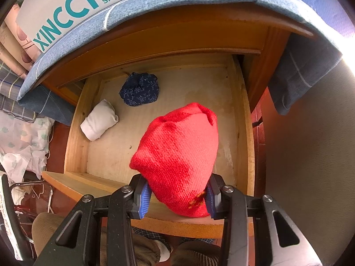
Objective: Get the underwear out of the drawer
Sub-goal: 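Lift the grey sock with the left gripper and carry it into the shoe box, then open the left gripper to drop the grey sock in the box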
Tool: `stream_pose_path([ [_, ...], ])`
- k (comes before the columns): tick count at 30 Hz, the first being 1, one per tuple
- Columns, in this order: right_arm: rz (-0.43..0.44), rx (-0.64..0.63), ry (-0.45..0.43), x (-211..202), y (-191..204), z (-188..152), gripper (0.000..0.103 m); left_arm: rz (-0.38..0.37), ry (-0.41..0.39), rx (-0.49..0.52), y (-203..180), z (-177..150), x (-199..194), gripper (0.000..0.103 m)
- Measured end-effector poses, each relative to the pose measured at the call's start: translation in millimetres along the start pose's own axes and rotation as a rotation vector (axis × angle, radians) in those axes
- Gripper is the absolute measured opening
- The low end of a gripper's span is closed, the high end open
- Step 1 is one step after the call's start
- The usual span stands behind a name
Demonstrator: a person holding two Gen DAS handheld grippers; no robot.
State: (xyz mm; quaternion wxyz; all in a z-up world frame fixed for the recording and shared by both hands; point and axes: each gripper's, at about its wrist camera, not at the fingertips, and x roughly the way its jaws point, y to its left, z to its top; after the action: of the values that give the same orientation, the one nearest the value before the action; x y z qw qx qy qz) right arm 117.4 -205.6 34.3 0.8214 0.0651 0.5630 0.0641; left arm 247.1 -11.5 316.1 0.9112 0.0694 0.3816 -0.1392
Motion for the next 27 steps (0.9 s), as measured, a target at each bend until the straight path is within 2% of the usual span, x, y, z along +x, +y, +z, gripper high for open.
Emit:
stream_pose_path([
  [6, 0.002, 0.001, 0.001, 0, -1, 0, 0.037, 0.028, 0.055, 0.004, 1, -12, 31, 0.010],
  [13, 0.002, -0.002, 0.005, 0, -1, 0, 0.037, 0.020, 0.058, -0.024, 8, -15, 39, 0.016],
  [17, -0.001, -0.005, 0.006, 0, -1, 0, 0.037, 0.019, 0.043, 0.017, 3, -17, 34, 0.025],
  [21, -0.004, -0.008, 0.006, 1, -1, 0, 0.037, 0.017, 0.022, 0.045, -1, -19, 28, 0.041],
  [27, -0.016, -0.020, 0.009, 4, 2, 0, 0.037, 0.005, -0.036, 0.052, -4, -24, 4, 0.041],
])
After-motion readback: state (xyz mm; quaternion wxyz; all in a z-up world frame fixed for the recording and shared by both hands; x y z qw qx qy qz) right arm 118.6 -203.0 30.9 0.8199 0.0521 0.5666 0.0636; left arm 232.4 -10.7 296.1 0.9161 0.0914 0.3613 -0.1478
